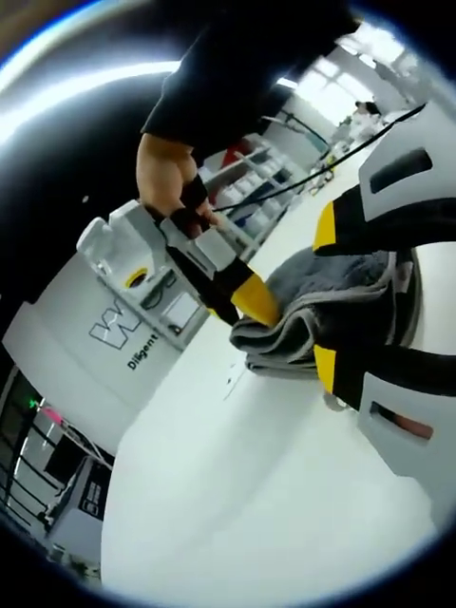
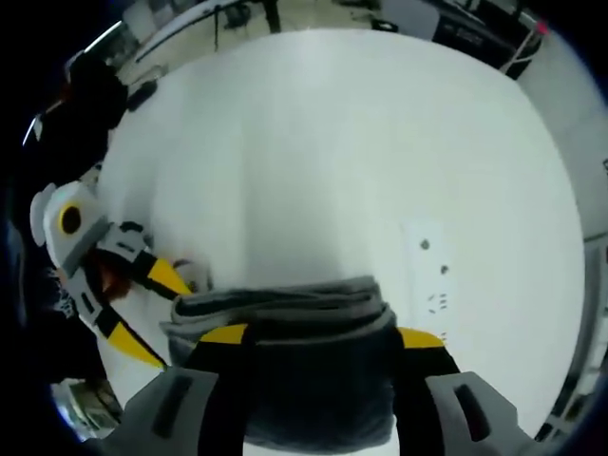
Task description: Open the folded towel by lifting each exposed corner and separating the folded layers until the towel lies flat within the target outline without major curled edges
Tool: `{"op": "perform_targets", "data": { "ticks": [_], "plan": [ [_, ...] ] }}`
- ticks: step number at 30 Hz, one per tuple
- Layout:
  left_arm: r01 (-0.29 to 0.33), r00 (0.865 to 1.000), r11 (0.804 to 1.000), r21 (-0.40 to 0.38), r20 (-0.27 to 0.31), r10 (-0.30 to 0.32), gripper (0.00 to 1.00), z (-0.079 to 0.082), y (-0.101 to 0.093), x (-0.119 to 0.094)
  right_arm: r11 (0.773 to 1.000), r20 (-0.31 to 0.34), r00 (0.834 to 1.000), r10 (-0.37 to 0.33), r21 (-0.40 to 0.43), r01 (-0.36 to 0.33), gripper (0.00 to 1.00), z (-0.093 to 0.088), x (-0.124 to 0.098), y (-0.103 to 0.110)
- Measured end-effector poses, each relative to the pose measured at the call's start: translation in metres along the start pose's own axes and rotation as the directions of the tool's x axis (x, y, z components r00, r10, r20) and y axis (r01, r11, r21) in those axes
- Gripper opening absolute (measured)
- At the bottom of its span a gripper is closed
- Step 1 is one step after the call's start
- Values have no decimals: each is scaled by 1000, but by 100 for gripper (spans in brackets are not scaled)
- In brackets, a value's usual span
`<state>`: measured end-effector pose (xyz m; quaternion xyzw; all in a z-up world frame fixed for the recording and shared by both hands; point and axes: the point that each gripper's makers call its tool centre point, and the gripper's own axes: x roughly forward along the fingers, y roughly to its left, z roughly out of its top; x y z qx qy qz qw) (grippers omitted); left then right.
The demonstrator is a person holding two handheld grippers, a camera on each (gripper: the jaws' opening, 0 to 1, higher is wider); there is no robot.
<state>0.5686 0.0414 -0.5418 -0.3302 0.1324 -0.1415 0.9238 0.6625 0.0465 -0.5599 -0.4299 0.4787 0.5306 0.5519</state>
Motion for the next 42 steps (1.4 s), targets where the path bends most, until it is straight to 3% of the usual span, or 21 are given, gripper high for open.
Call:
{"op": "perform_targets", "data": {
  "ticks": [4,10,17,20,25,31,33,41,42],
  "plan": [
    [2,1000,1000,24,-15,-1,40,-5,-1,1,1000,6,1000,10,6,-10,57,0,1,3],
    [-8,1000,999,53,-22,9,19,-7,5,2,1000,7,1000,11,0,-11,57,0,1,1],
    [-19,1000,998,60,-21,20,15,-7,9,4,1000,13,1000,-1,18,1,58,1,1,-9],
    [-24,999,998,52,-27,25,13,-9,12,4,1000,22,1000,20,17,-20,54,2,-3,-5],
    [-24,999,999,45,-23,25,12,-8,12,4,996,49,999,19,90,-23,51,4,-8,-10],
    [-14,1000,999,30,-26,15,9,-9,9,5,994,19,1000,11,108,-13,53,-7,9,-2],
    [-12,1000,1000,27,-28,13,8,-9,9,5,996,7,1000,2,93,-3,53,-6,13,-9],
    [-9,1000,1000,11,-26,9,8,-8,10,5,998,-6,1000,0,62,0,42,-8,17,0],
    [-8,1000,1000,9,-24,8,8,-8,9,5,998,-4,1000,1,62,-1,37,-8,17,0]
  ]
}}
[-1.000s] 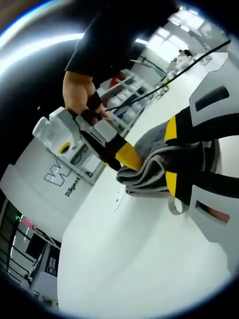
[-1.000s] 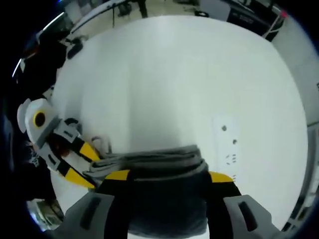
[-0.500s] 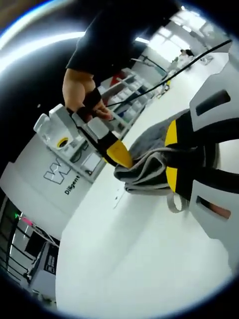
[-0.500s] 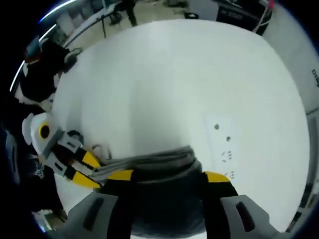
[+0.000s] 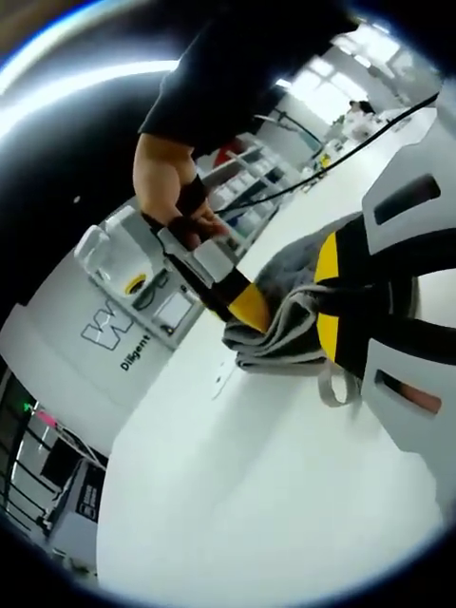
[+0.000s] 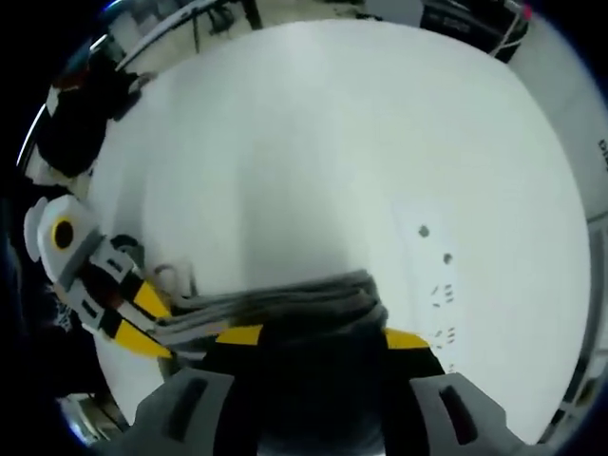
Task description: Open the folded towel by lifting each exposed corner and separating the folded layers until the towel lies flat within the target outline without major curled edges
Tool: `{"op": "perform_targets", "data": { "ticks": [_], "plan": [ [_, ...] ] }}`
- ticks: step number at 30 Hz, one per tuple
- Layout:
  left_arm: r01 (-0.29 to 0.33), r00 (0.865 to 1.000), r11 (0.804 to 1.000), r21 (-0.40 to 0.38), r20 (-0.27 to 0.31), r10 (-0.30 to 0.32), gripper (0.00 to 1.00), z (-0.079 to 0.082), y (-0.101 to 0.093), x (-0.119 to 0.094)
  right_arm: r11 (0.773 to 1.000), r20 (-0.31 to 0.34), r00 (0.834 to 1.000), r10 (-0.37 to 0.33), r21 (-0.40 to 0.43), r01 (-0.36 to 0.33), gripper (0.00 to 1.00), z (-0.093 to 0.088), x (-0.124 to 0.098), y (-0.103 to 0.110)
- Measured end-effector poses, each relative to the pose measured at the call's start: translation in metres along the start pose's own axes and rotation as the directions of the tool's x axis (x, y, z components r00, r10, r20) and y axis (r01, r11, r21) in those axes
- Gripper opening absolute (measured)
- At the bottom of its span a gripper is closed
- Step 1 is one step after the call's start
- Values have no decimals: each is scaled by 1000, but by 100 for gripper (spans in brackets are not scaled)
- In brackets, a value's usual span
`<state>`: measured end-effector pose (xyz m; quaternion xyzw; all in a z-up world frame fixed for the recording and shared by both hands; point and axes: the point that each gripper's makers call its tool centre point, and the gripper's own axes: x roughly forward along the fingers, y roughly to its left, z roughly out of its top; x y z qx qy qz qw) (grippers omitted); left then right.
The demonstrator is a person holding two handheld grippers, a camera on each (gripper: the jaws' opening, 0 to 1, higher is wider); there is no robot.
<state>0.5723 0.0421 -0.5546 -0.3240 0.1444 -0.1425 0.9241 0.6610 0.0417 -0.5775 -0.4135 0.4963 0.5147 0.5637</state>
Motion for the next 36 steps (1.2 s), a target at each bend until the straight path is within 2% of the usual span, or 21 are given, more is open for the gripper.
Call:
{"op": "perform_targets", "data": {
  "ticks": [3,5,9,13,17,22,25,28,36],
  "plan": [
    [3,1000,1000,-11,-2,-3,8,-1,0,0,1000,13,1000,18,9,-18,37,-1,-7,0],
    [3,1000,1000,-12,-2,-3,8,-1,1,0,1000,63,998,15,25,-16,41,7,-14,-5],
    [2,1000,1000,-20,1,-2,8,0,3,-1,997,116,993,9,78,-18,42,17,-26,-15],
    [1,1000,1000,-27,3,-1,8,1,4,-1,997,107,994,6,79,-14,40,16,-21,-18],
    [2,1000,999,-32,0,-2,8,-1,3,-1,996,109,992,57,69,-64,34,17,-25,-9],
    [7,1000,999,-38,-2,-7,8,-2,2,-1,994,122,989,79,60,-87,36,19,-34,-9],
    [8,1000,999,-41,-2,-8,8,-1,1,0,995,153,988,31,84,-45,34,24,-34,-20],
    [10,1000,999,-41,-2,-10,8,-2,0,0,996,134,991,4,88,-16,28,21,-30,-28],
    [14,1000,999,-49,-3,-14,8,-3,0,-1,999,95,995,8,52,-13,30,14,-17,-25]
  ]
}}
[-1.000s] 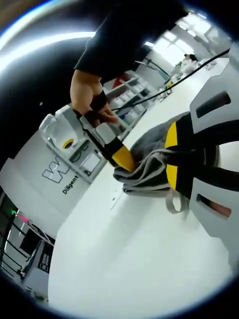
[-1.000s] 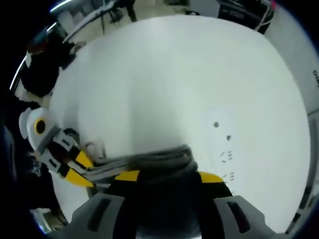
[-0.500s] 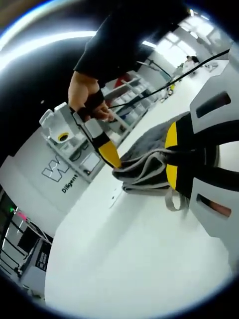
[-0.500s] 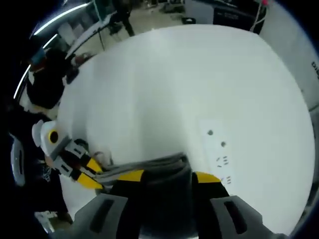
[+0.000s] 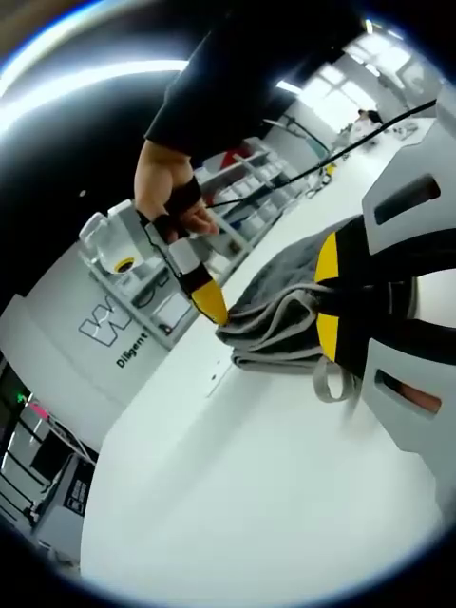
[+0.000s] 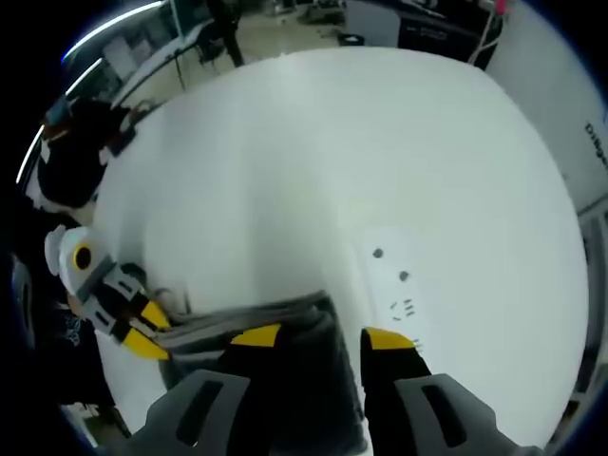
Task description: Open the folded towel by lifting each exposed corner and separating the folded layers until the towel lies flat within the target outline without major curled edges
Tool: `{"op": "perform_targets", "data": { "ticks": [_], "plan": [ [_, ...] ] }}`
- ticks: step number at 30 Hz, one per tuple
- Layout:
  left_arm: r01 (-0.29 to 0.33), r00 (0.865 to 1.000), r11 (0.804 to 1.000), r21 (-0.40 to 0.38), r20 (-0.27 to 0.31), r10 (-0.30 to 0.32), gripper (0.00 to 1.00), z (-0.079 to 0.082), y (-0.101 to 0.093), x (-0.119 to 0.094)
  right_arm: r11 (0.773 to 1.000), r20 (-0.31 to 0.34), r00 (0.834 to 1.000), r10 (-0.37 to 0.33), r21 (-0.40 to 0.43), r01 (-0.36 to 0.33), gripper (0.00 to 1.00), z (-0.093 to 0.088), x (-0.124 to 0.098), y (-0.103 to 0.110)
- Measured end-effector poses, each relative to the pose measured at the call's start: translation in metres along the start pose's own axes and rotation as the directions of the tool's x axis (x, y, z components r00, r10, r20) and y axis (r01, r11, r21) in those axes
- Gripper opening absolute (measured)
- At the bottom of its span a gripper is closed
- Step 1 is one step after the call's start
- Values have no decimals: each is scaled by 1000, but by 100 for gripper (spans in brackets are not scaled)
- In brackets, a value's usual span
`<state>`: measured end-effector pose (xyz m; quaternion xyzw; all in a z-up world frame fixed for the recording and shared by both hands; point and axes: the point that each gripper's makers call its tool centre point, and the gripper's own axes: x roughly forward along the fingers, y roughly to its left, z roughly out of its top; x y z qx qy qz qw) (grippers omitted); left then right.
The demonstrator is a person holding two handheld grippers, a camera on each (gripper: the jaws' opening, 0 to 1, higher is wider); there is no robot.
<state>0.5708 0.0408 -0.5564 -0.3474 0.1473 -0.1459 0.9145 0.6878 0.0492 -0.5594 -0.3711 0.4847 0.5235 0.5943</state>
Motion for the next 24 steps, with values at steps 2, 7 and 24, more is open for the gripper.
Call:
{"op": "perform_targets", "data": {
  "ticks": [2,7,24],
  "plan": [
    [3,1000,1000,-7,-1,-3,8,0,-1,0,1000,-27,1000,-5,-26,4,32,-5,7,2],
    [8,1000,1000,-8,-1,-8,8,0,-2,-1,992,-42,999,-8,-126,3,28,-6,16,8],
    [7,1000,1000,-7,2,-7,8,-1,0,0,993,-45,999,0,-117,-5,17,-10,19,8]
  ]
}}
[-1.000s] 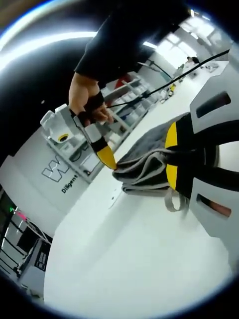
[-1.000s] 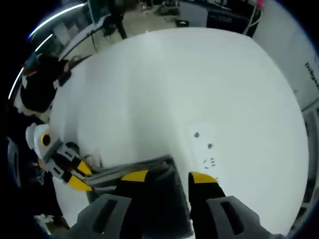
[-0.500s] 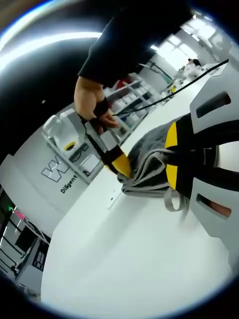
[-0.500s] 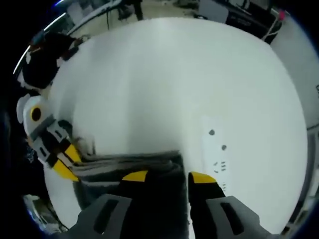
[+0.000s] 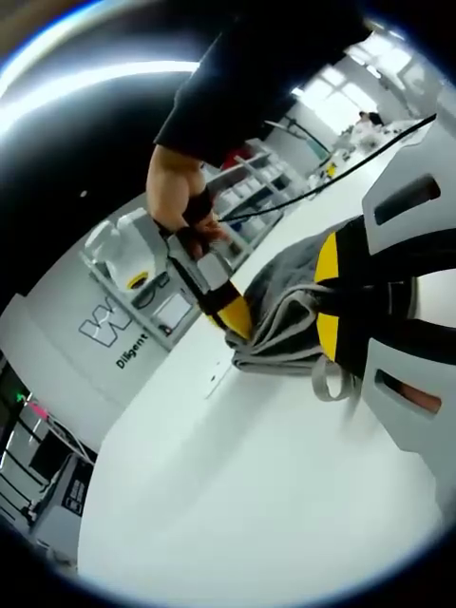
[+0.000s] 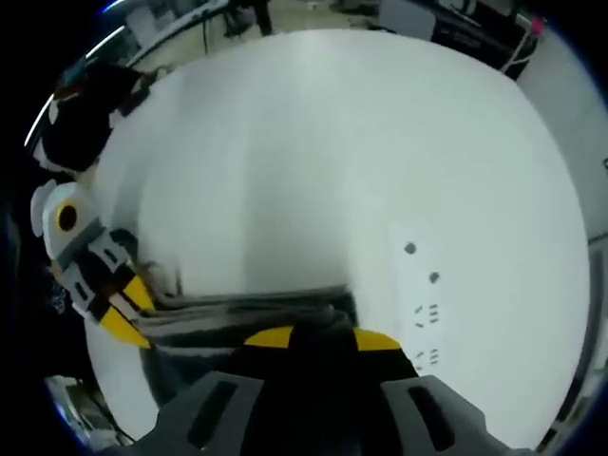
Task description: Open the folded towel by lifting each exposed corner and separating the folded layers until the towel lies flat within the target outline without major curled edges
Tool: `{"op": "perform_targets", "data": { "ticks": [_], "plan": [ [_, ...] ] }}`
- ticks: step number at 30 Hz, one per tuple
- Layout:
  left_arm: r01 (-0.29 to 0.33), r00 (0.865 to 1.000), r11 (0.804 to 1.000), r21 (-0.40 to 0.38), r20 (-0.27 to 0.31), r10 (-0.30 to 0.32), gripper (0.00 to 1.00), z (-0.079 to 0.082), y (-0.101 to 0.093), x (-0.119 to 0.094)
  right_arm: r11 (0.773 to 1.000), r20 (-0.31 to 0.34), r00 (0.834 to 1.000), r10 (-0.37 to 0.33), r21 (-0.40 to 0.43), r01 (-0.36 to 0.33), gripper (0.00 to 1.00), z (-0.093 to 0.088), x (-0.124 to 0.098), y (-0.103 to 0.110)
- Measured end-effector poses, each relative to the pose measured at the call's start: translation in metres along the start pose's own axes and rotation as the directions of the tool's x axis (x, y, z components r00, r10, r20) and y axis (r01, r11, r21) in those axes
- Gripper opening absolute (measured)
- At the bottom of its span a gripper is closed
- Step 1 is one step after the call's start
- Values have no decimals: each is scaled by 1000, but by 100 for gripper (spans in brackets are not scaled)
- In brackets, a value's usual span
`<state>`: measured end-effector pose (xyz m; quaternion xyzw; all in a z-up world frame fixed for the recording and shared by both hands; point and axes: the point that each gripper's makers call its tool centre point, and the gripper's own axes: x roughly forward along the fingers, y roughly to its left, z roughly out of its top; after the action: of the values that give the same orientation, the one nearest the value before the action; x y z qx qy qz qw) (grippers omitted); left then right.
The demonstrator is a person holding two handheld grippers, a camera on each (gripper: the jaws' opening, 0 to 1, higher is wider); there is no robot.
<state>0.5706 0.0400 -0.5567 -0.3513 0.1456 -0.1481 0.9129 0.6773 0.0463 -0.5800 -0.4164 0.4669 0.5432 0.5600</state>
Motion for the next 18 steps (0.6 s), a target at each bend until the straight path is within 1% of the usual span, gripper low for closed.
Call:
{"op": "perform_targets", "data": {
  "ticks": [2,9,18],
  "plan": [
    [0,1000,1000,0,0,0,8,0,0,0,1000,3,1000,-3,-14,3,16,0,0,0],
    [6,1000,1000,-12,3,-6,7,1,1,2,1000,8,1000,1,-10,0,10,2,-3,-1],
    [20,1000,1000,-24,5,-20,6,3,-2,3,999,14,1000,-3,-44,4,8,2,-6,0]
  ]
}}
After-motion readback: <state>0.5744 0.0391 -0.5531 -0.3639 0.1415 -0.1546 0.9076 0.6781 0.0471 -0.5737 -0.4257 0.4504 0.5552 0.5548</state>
